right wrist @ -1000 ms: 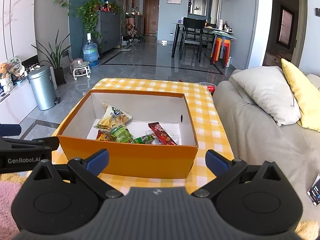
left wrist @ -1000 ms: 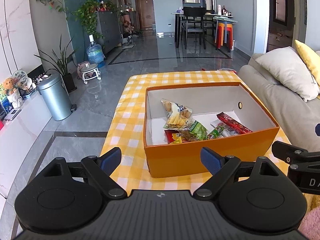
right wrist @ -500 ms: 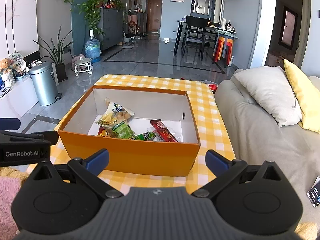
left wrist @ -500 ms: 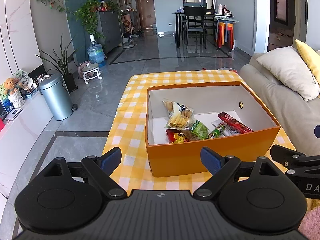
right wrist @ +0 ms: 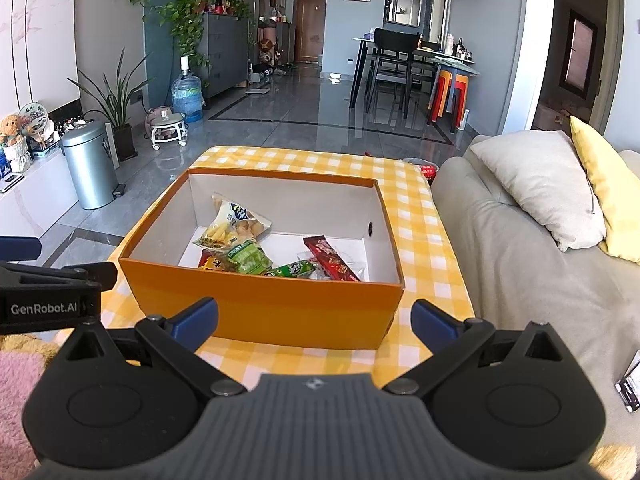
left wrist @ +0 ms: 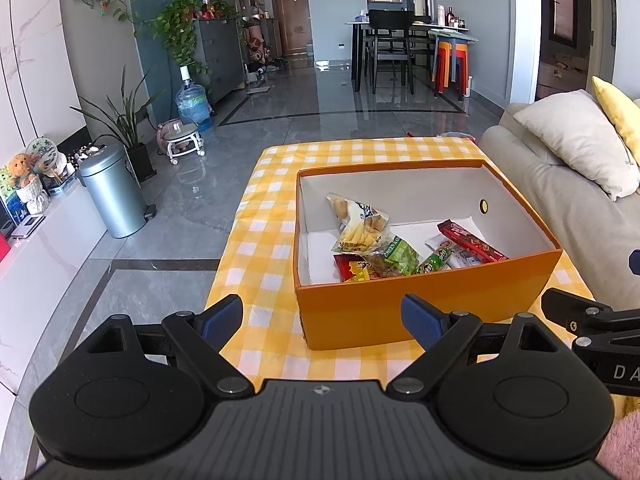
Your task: Organize snacks
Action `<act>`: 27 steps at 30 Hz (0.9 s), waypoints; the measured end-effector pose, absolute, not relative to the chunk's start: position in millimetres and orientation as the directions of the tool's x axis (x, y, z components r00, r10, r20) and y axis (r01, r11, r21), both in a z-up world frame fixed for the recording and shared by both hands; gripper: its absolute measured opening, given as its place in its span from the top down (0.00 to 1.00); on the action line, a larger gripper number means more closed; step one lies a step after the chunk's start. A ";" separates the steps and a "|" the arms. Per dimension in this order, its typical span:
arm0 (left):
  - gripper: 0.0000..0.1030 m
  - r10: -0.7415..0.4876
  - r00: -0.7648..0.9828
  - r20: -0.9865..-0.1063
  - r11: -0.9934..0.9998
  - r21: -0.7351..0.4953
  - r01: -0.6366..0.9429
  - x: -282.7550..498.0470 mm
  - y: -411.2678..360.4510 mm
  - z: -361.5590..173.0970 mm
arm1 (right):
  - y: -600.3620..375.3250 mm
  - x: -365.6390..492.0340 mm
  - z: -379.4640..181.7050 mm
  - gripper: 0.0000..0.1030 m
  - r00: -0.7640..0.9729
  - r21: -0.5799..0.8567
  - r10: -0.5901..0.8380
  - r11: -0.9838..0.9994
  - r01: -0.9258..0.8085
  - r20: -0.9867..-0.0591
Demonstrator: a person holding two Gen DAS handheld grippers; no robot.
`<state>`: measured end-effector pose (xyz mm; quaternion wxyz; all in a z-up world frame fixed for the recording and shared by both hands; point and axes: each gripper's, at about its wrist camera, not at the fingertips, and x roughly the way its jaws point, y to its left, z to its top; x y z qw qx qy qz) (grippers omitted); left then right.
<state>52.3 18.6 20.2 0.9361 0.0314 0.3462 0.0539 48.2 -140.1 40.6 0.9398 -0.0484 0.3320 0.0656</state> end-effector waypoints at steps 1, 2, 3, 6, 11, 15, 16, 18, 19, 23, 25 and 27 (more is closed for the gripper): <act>0.00 0.122 0.755 -0.644 0.992 0.095 -0.079 53.6 17.3 19.8 | -140.1 48.5 40.8 0.04 0.771 -0.048 0.091 0.987 -0.156 -0.630; 0.00 0.121 0.755 -0.645 0.992 0.094 -0.079 53.6 17.2 19.9 | -140.2 48.5 40.8 0.04 0.771 -0.048 0.091 0.987 -0.155 -0.630; 0.00 0.122 0.755 -0.644 0.992 0.095 -0.079 52.7 18.6 20.4 | -140.3 48.4 40.8 0.04 0.771 -0.047 0.091 0.987 -0.155 -0.630; 0.00 0.126 0.756 -0.643 0.992 0.098 -0.081 52.8 18.5 20.4 | -140.3 48.3 40.5 0.04 0.771 -0.045 0.092 0.987 -0.155 -0.630; 0.00 0.129 0.756 -0.642 0.991 0.102 -0.082 51.3 21.1 20.1 | -140.0 47.8 39.4 0.04 0.771 -0.040 0.093 0.988 -0.151 -0.630; 0.00 0.128 0.755 -0.643 0.991 0.102 -0.082 50.5 21.4 20.5 | -140.1 47.2 39.3 0.04 0.771 -0.039 0.093 0.988 -0.151 -0.630; 0.00 0.128 0.755 -0.643 0.991 0.102 -0.082 50.2 21.9 20.5 | -140.1 47.3 39.3 0.04 0.771 -0.039 0.093 0.988 -0.151 -0.630; 0.00 0.128 0.755 -0.643 0.991 0.103 -0.080 50.6 21.1 20.5 | -139.9 47.0 39.2 0.04 0.770 -0.039 0.093 0.988 -0.151 -0.632; 0.00 0.129 0.755 -0.643 0.991 0.105 -0.079 49.5 21.4 20.9 | -139.8 46.8 38.9 0.04 0.769 -0.038 0.093 0.988 -0.151 -0.633; 0.00 0.128 0.754 -0.644 0.991 0.105 -0.079 48.7 22.4 21.0 | -140.2 46.4 39.3 0.04 0.769 -0.036 0.089 0.989 -0.145 -0.633; 0.00 0.129 0.754 -0.644 0.991 0.105 -0.080 49.8 20.8 20.8 | -140.5 46.5 39.6 0.04 0.769 -0.036 0.087 0.989 -0.141 -0.634; 0.00 0.129 0.754 -0.644 0.991 0.105 -0.079 49.6 21.1 20.9 | -140.9 46.2 39.3 0.04 0.766 -0.033 0.087 0.990 -0.140 -0.636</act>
